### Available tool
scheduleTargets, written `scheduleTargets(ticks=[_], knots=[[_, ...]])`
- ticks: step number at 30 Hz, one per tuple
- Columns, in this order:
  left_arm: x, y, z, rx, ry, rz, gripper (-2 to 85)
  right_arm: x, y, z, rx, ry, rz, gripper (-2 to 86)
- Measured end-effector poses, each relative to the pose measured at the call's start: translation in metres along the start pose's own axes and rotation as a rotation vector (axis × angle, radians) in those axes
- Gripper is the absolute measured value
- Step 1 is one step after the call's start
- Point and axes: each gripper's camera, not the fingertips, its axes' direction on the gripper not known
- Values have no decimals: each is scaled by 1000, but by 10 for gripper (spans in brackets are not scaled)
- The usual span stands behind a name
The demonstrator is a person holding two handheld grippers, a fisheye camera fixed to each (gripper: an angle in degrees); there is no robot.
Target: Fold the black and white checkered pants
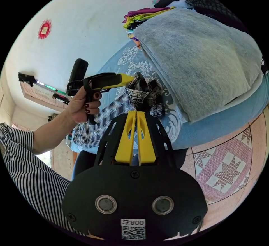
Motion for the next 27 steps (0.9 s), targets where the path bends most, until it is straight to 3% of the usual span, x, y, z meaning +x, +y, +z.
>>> scheduleTargets(ticks=[13,27], knots=[[-7,-13,76,-140,-74,3,37,61,8,-10,-54,-2,97,2],[27,-1,51,-9,-152,76,43,56,3,-46,25,-23,40,2]])
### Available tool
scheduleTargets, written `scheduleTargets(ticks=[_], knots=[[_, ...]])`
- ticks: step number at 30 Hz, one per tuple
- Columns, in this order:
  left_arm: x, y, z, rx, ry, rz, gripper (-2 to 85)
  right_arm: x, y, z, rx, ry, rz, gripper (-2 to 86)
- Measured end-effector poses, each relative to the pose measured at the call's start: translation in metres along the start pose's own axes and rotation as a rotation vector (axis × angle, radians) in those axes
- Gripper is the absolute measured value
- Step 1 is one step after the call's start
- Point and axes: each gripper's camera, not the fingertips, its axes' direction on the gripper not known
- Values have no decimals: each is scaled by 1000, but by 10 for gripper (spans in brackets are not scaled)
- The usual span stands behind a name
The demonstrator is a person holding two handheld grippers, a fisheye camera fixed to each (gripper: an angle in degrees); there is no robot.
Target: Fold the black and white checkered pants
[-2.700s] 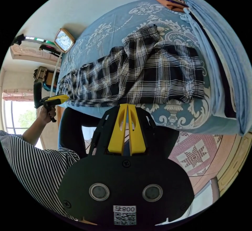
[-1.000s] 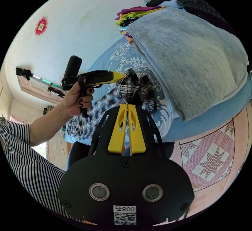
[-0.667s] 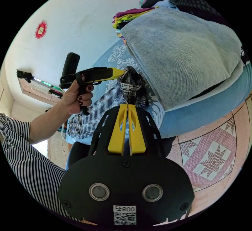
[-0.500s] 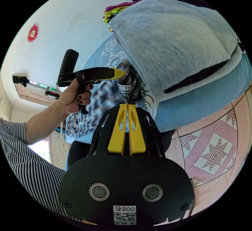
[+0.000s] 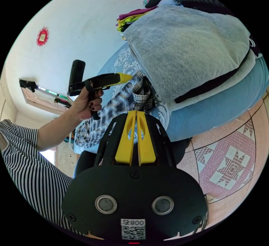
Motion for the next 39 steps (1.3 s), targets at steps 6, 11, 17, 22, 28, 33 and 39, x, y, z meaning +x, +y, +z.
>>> scheduleTargets(ticks=[6,11,17,22,28,33,39], knots=[[0,7,4,-74,-83,-53,33,-14,-15,10,-23,39,-66,2],[13,11,-7,-69,-76,-46,30,15,-1,13,-43,52,8,3],[31,18,-30,-69,-113,-35,23,-7,-22,40,-52,26,-104,1],[38,20,-45,-122,-180,-52,10,7,-50,98,-79,126,-76,0],[61,45,-99,-46,-150,-35,3,35,-50,128,-69,104,-18,0],[80,107,-173,18,-212,-58,3,31,-49,144,-53,90,-44,0],[56,186,-242,3,-231,-314,4,33,-49,195,-126,126,-66,0]])
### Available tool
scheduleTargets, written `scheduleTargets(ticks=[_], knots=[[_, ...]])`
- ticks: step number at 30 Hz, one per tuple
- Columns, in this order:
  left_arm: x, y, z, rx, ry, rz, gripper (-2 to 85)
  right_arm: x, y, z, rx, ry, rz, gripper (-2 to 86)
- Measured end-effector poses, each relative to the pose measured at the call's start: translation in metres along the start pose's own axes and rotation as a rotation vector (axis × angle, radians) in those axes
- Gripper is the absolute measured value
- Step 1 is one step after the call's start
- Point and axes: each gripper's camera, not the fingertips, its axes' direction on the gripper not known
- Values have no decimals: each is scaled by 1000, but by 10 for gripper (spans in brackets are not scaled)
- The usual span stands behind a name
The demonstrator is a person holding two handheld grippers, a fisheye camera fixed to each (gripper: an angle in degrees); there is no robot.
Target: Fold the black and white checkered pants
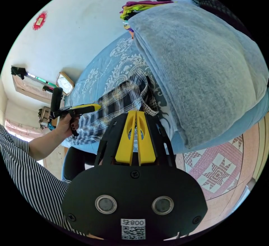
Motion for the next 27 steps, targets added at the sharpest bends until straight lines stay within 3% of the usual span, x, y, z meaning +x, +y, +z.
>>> scheduleTargets(ticks=[6,16,20,27], knots=[[-17,64,-104,133,-26,-59,17,-13,2,27,0,47,-18,0],[-121,192,-278,284,-315,-501,66,-33,15,95,-63,38,-19,0],[-144,213,-304,209,-366,-570,36,-82,-2,145,-80,-8,-144,1],[-139,276,-374,339,-277,-580,7,-198,-29,288,-206,-245,-417,6]])
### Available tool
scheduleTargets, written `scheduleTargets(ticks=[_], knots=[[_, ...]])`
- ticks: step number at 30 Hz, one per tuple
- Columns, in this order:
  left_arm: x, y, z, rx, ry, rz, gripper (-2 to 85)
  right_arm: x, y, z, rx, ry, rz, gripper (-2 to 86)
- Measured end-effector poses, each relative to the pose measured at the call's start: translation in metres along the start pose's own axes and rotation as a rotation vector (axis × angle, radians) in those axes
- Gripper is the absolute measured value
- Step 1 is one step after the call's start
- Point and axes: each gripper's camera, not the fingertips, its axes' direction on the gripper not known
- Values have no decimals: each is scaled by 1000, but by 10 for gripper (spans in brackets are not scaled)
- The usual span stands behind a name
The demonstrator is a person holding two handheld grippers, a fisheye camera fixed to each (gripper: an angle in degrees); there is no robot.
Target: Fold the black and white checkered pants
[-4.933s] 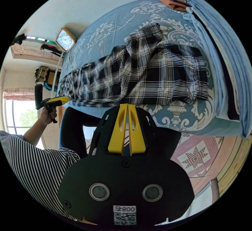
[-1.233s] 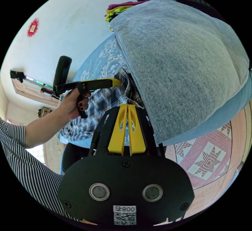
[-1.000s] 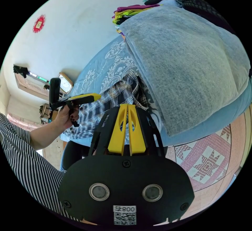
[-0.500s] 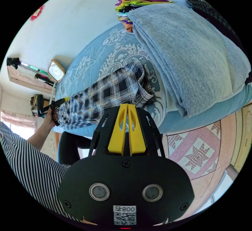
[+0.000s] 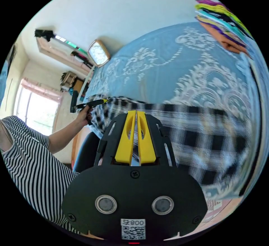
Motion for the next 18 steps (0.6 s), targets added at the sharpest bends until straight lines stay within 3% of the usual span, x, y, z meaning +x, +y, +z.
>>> scheduleTargets(ticks=[8,18], knots=[[-51,35,-90,76,127,-48,4,-84,-83,206,-210,-161,-277,26],[-95,57,-168,108,221,-83,6,-161,-102,392,-337,17,-580,59]])
